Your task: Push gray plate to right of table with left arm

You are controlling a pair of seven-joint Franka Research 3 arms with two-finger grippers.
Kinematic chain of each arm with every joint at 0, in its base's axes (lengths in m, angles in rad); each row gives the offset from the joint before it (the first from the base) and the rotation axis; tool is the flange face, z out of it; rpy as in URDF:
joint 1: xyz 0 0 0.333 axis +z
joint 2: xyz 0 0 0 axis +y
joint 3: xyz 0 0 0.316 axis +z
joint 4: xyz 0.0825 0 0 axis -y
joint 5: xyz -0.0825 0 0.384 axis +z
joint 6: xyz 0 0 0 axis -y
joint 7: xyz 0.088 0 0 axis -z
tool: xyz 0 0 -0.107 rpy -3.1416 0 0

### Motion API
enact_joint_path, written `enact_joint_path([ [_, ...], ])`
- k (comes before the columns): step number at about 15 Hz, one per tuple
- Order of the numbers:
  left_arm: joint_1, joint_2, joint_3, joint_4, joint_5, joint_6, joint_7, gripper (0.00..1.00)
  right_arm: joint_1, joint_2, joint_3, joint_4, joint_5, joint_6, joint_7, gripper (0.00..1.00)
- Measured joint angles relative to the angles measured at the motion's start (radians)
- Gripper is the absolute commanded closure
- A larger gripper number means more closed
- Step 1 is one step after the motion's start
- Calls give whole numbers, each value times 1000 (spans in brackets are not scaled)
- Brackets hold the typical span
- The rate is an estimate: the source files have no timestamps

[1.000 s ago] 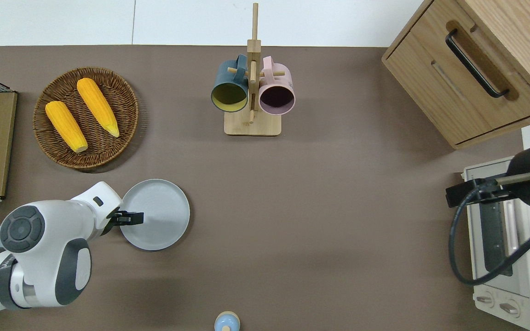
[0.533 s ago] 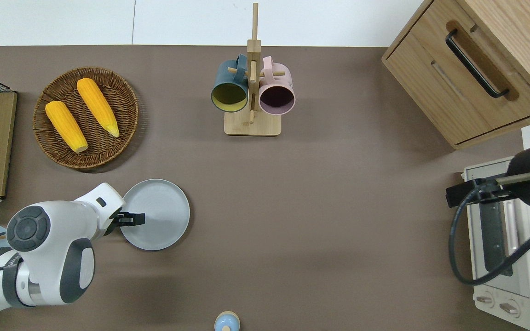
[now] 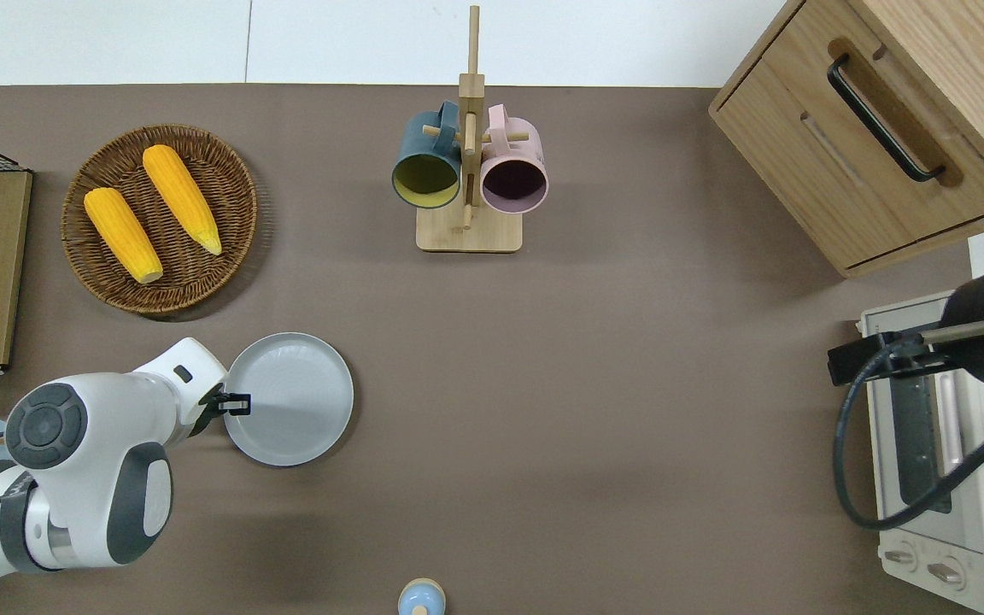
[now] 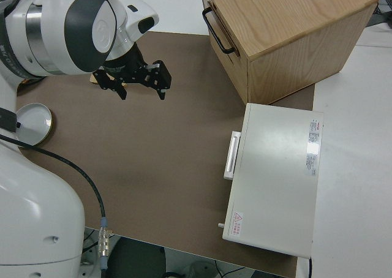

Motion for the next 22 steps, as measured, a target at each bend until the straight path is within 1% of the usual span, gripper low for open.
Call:
enact_joint_path([
  [5, 0, 0, 0, 0, -2, 1, -12, 1000, 0, 0, 0, 0, 0, 0, 0, 17],
  [8, -16, 1, -5, 0, -2, 1, -68, 1000, 0, 0, 0, 0, 0, 0, 0, 17],
  [13, -165, 1, -16, 0, -2, 3, -290, 1000, 0, 0, 0, 0, 0, 0, 0, 17],
  [22, -386, 30, -18, 16, -2, 52, -583, 1000, 0, 0, 0, 0, 0, 0, 0, 17],
])
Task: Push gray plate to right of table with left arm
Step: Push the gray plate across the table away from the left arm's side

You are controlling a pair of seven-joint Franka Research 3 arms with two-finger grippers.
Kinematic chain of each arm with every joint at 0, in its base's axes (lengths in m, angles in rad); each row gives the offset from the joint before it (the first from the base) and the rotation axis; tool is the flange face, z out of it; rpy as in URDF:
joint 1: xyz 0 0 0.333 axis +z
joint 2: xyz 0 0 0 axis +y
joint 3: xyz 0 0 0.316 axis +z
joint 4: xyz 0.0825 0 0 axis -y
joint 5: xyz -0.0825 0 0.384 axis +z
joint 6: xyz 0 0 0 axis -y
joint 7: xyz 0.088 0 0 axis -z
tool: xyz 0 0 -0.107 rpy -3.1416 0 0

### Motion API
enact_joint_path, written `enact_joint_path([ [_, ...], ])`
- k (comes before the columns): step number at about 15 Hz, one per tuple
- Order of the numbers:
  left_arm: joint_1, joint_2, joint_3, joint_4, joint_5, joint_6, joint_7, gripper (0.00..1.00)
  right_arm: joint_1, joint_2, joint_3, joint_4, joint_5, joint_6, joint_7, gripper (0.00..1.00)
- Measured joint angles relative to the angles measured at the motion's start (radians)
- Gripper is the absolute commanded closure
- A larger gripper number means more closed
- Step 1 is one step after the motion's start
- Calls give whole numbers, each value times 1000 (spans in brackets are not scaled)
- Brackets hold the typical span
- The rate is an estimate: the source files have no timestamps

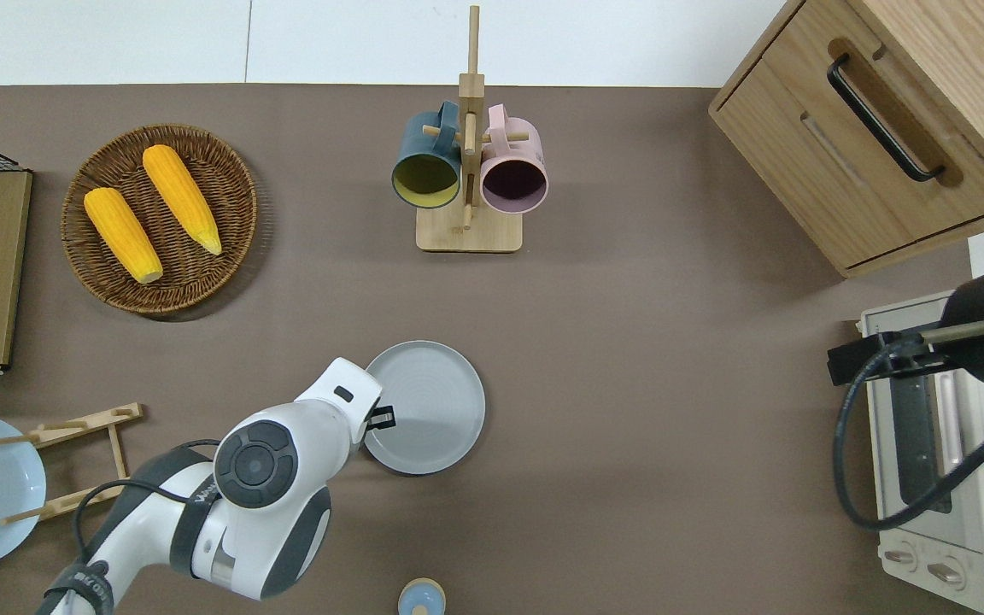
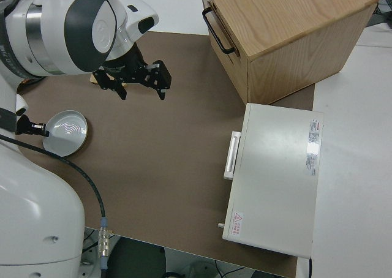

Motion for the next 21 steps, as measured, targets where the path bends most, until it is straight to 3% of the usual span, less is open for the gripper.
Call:
enact_joint_path([
  [7, -119, 59, -6, 69, 0, 6, -136, 1000, 0, 0, 0, 0, 0, 0, 0, 17],
  [17, -152, 196, -128, 240, 0, 7, -340, 1000, 0, 0, 0, 0, 0, 0, 0, 17],
  [21, -188, 246, -143, 304, 0, 7, -409, 1000, 0, 0, 0, 0, 0, 0, 0, 17],
])
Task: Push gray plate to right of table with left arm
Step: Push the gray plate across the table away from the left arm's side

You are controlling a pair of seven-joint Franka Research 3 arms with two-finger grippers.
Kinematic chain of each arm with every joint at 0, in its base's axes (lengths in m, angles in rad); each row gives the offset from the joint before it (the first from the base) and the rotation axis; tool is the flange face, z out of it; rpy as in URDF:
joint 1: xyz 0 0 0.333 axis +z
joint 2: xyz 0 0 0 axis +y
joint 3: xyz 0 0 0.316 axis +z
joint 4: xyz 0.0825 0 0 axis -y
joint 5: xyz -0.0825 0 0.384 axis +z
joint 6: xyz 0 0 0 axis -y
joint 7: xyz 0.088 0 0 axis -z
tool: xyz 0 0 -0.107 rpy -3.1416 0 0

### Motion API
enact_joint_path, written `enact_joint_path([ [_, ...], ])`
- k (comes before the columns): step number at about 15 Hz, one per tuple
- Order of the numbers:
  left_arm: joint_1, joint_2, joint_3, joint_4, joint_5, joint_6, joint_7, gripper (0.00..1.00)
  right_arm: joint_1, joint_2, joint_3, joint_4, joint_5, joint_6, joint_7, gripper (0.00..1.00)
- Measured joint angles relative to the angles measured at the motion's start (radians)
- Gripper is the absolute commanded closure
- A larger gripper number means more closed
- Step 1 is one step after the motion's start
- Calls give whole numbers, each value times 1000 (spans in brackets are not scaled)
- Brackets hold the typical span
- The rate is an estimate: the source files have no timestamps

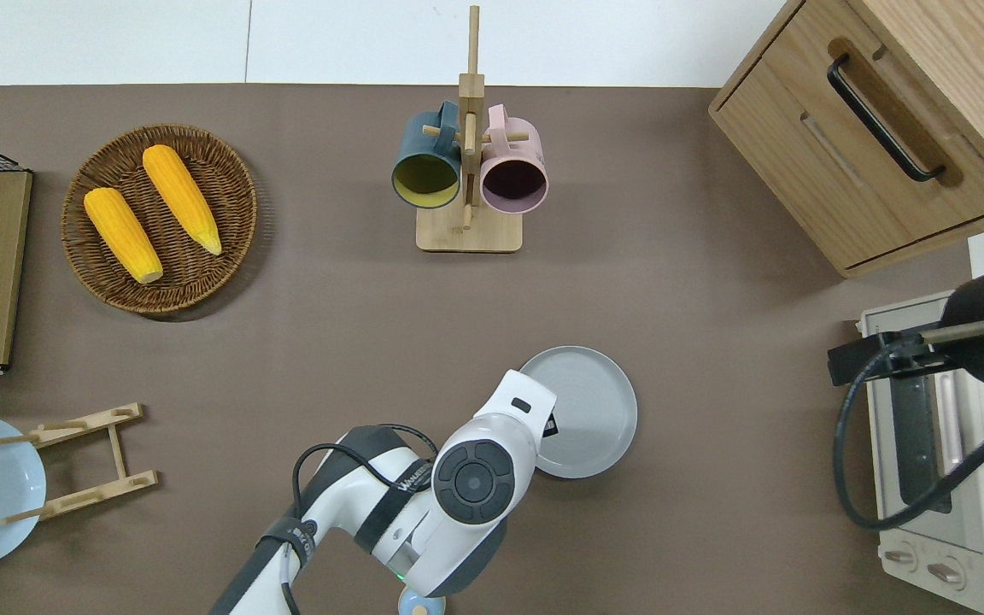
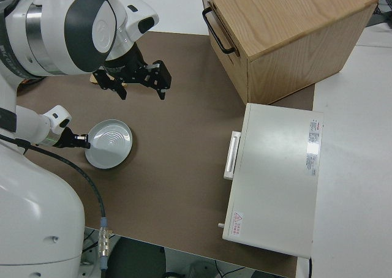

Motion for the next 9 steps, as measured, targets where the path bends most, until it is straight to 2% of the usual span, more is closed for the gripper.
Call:
enact_joint_path([
  [9, -101, 120, -4, 163, 0, -2, -121, 1000, 0, 0, 0, 0, 0, 0, 0, 17],
])
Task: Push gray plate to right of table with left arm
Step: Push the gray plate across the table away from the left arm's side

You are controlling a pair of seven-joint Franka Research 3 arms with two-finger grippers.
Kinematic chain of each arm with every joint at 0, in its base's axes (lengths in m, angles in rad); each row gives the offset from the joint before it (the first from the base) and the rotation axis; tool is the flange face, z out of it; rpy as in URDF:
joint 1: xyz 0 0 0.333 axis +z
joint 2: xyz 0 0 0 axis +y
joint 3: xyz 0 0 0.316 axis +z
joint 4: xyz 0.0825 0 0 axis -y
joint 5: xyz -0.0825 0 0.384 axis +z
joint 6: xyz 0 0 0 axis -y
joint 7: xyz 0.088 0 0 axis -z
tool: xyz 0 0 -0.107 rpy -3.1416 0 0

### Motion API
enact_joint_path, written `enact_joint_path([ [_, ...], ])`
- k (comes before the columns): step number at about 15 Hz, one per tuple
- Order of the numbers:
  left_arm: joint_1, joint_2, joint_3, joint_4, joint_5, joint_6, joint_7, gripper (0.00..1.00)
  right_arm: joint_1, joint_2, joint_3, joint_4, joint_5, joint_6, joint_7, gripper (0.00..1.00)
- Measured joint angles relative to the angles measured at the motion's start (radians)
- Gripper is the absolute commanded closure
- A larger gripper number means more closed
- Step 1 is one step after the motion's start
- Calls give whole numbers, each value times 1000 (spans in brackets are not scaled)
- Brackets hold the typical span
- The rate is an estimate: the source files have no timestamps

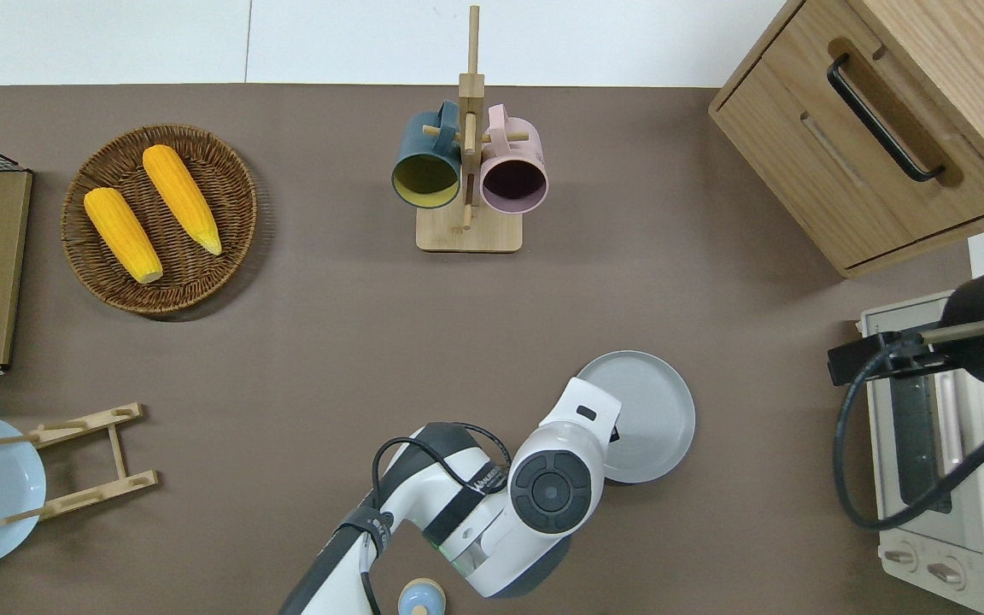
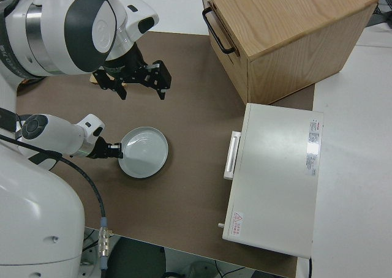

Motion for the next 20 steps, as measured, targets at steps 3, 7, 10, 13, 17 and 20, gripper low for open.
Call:
enact_joint_path([
  [3, -23, 32, -1, 45, 0, 0, -27, 1000, 0, 0, 0, 0, 0, 0, 0, 17],
  [7, -35, 55, -1, 76, 0, -1, -41, 845, 0, 0, 0, 0, 0, 0, 0, 17],
  [10, -35, 58, -1, 80, 0, -7, -41, 486, 0, 0, 0, 0, 0, 0, 0, 17],
  [13, -35, 63, 1, 94, 0, -32, -42, 242, 0, 0, 0, 0, 0, 0, 0, 17],
  [17, -33, 64, 7, 130, 0, -89, -42, 10, 0, 0, 0, 0, 0, 0, 0, 17],
  [20, -31, 64, 10, 141, 0, -113, -43, 9, 0, 0, 0, 0, 0, 0, 0, 17],
])
